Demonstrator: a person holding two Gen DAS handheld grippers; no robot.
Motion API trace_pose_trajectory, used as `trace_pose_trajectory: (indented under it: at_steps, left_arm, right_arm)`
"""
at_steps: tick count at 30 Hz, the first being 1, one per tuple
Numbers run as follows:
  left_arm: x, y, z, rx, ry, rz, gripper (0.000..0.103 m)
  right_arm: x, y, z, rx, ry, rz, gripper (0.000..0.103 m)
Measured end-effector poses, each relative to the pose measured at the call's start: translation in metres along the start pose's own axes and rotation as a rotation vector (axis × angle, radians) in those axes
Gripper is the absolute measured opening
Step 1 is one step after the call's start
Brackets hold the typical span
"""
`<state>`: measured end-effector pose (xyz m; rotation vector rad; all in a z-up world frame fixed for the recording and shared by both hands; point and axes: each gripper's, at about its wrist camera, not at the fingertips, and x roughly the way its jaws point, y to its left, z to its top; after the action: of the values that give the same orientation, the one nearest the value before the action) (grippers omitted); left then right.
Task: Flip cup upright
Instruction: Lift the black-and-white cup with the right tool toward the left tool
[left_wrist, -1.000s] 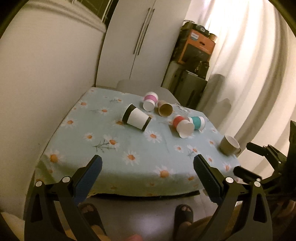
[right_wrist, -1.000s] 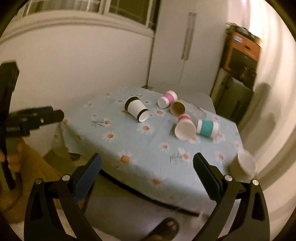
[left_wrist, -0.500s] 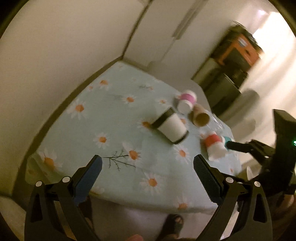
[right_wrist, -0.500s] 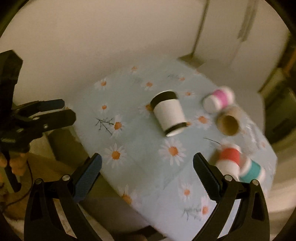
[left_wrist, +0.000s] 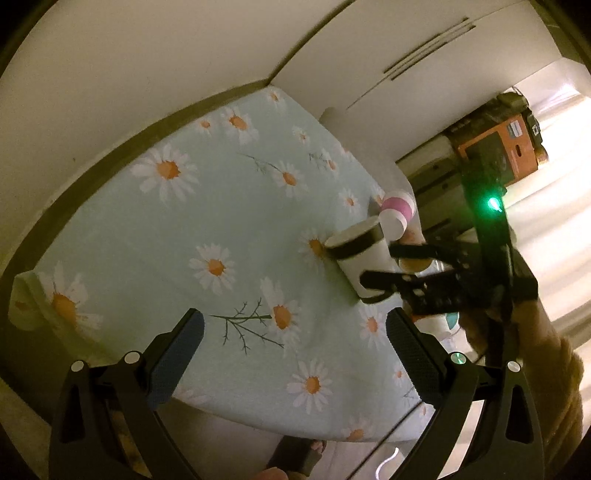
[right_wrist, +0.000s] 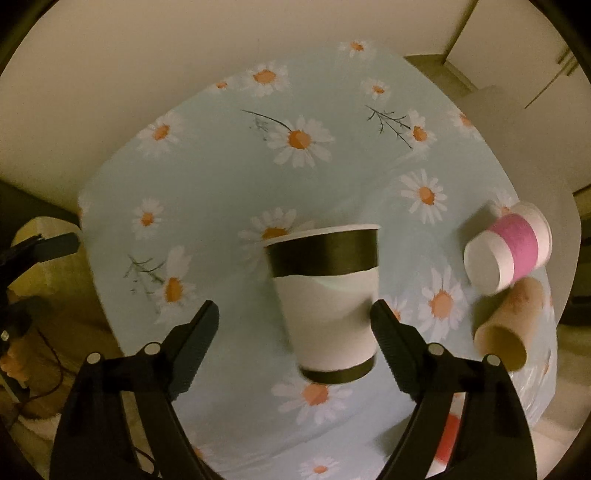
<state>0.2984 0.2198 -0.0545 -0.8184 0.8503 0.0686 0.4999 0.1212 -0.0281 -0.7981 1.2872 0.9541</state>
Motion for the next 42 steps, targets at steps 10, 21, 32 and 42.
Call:
trace_pose_trajectory:
  at_steps: [10,21,32,42]
  left_arm:
    - [0.001,0.006,0.001,-0.044,0.024,-0.037,0.096]
    - [0.001,0.006,-0.001,-0.043,0.027,-0.029,0.096]
    - [0.01,-0.007,-0.02,0.042,0.082,0.005,0.096]
    - [0.015,-0.011,-0.036,0.08,0.108,0.042,0.096]
  right_arm:
    - [0.021,-0.021,0.014,0.012,0.09,-0.018,0.071]
    - [-0.021,-0.057,-0.028,0.226,-0.025,0.064,0.063]
    - [-0.036,-0.027,-0.137,0.718,-0.141,0.146,0.063]
    - [-0.014,-0.012,-0.196,0.979,-0.229,0.225,0.063]
